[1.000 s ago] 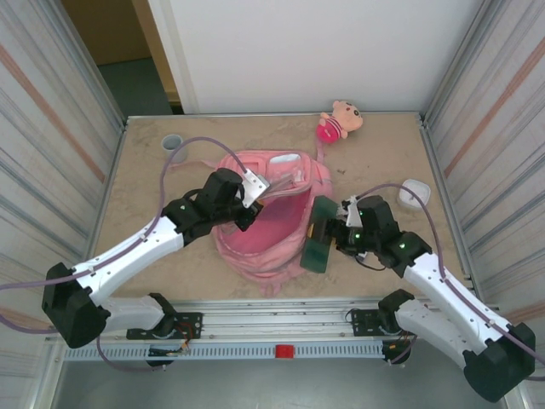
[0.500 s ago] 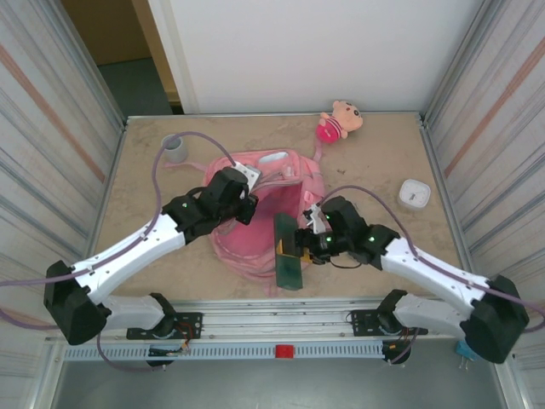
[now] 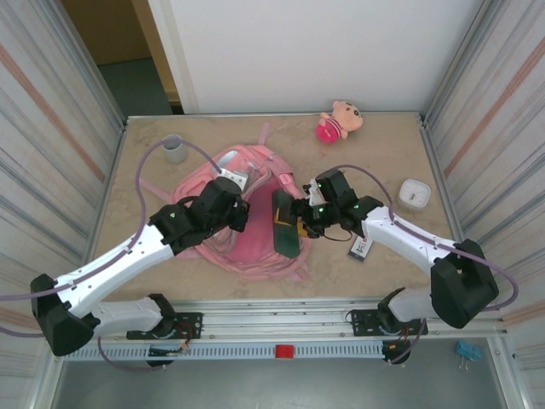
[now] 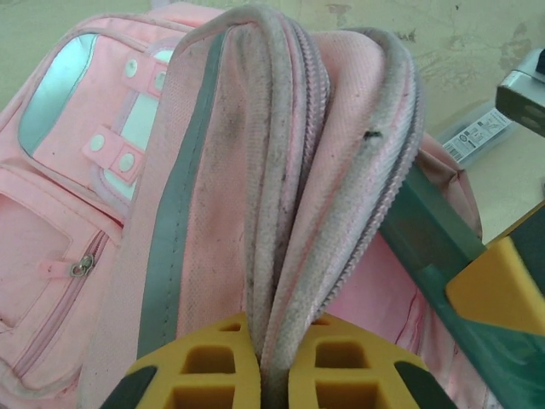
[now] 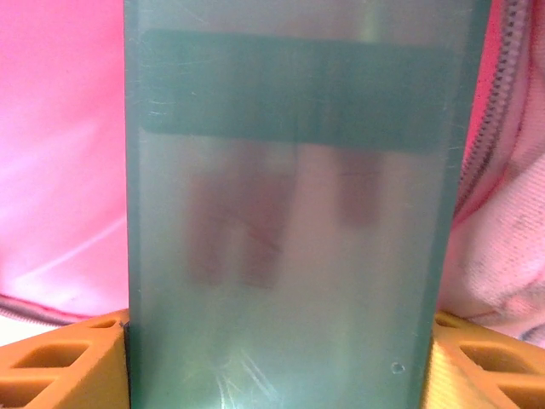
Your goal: Pack the student bag
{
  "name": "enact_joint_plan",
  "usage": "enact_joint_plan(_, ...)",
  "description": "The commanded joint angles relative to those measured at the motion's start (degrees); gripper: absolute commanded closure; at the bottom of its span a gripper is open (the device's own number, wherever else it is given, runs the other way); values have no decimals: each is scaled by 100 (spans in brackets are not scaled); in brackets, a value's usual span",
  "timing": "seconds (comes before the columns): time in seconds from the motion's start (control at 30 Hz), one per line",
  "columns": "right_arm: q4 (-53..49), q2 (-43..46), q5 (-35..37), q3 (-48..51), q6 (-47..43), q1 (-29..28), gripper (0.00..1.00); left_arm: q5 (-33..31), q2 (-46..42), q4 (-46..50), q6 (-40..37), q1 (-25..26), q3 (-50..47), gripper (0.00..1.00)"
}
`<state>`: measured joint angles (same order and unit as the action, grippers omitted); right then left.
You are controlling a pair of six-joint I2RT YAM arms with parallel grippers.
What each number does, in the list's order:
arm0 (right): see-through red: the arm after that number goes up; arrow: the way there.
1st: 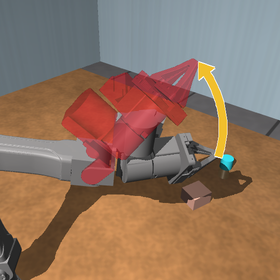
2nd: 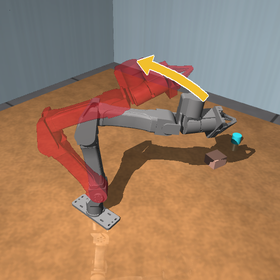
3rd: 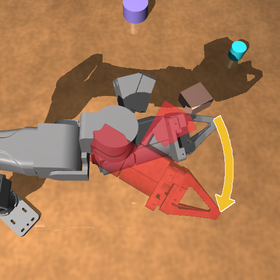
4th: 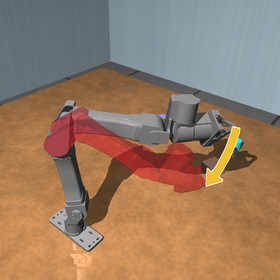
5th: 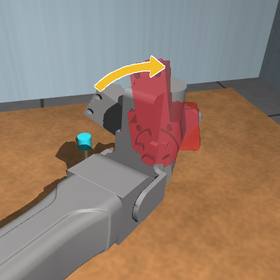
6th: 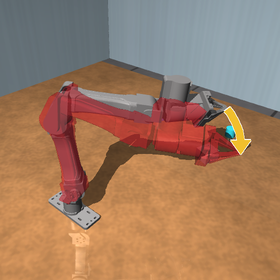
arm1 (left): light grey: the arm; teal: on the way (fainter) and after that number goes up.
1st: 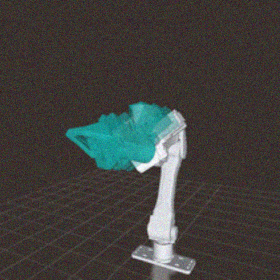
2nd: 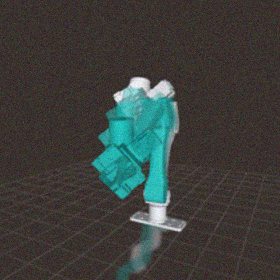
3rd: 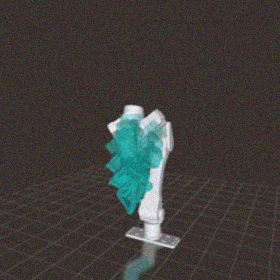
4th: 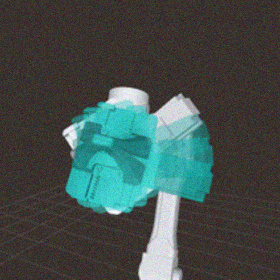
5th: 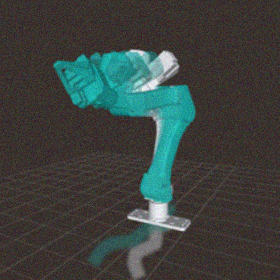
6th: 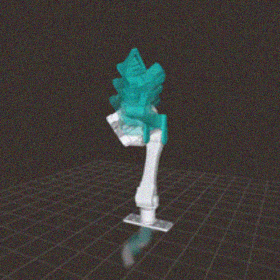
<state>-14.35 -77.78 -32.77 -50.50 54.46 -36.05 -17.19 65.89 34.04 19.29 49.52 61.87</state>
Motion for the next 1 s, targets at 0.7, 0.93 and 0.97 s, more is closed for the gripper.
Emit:
enact_joint_plan(0.7, 1857, -1019, 2401, -296, 1641, -1051, 21, 94, -159, -1008, -349, -205, 635, 100)
enact_joint_plan(0.93, 1892, -443, 2746, 391, 1940, -1458, 21, 32, -264, -1115, -336, -293, 436, 100)
enact_joint_plan(0.97, 1856, -405, 2872, 457, 1991, -1547, 22, 43, -259, -1121, -339, -293, 432, 100)
